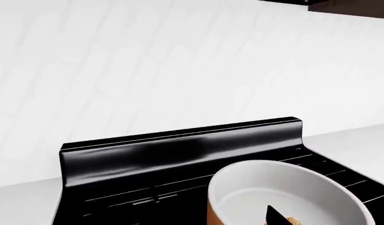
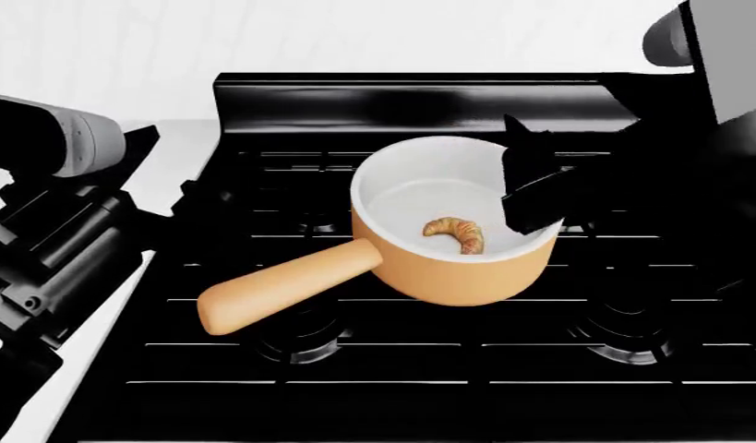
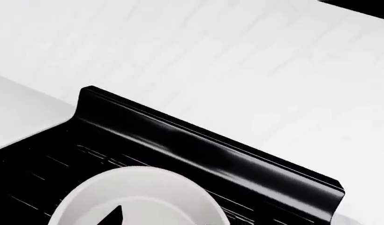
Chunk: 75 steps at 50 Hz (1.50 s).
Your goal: Pick the croissant and place it on the pan. Then turn on the stove to warm the croissant.
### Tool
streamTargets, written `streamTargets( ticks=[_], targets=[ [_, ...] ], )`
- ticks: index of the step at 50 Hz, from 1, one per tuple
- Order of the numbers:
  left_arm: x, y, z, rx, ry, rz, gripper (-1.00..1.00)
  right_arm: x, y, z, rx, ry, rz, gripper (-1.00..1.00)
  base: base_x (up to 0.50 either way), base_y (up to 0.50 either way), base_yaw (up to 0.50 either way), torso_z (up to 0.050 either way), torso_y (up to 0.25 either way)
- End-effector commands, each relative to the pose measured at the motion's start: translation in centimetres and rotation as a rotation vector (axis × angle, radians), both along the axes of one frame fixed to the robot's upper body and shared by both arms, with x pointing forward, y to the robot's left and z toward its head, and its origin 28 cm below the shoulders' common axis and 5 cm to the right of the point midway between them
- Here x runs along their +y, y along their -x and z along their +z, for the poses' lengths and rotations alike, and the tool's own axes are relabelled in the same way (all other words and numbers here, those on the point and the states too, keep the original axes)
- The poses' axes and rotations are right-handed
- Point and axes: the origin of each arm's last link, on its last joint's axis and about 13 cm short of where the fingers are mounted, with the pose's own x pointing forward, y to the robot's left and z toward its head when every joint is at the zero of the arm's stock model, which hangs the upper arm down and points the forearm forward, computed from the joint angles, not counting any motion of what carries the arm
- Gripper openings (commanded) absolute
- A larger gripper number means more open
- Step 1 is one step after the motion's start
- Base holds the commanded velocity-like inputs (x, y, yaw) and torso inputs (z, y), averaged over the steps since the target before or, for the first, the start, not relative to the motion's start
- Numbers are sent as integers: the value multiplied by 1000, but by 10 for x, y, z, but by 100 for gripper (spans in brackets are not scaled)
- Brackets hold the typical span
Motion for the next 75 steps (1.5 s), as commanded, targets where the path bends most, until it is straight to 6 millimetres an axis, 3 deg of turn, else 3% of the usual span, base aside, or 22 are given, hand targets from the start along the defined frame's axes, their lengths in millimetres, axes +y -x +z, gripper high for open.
streamTargets(
  ticks=[1,18,35,75],
  targets=[
    [1,-1,-3,-2,14,6,100,1,19,-17,-49,-137,-63,100,0,0,0,0,0],
    [1,-4,-6,12,29,7,100,6,39,-31,-153,-163,-130,100,-9,0,0,0,0],
    [0,-2,-7,9,25,1,100,6,38,-37,-156,-221,-121,100,-7,0,0,0,0],
    [-1,-7,-10,8,32,7,100,7,37,-42,-161,-232,-121,100,-460,0,0,0,0]
  ],
)
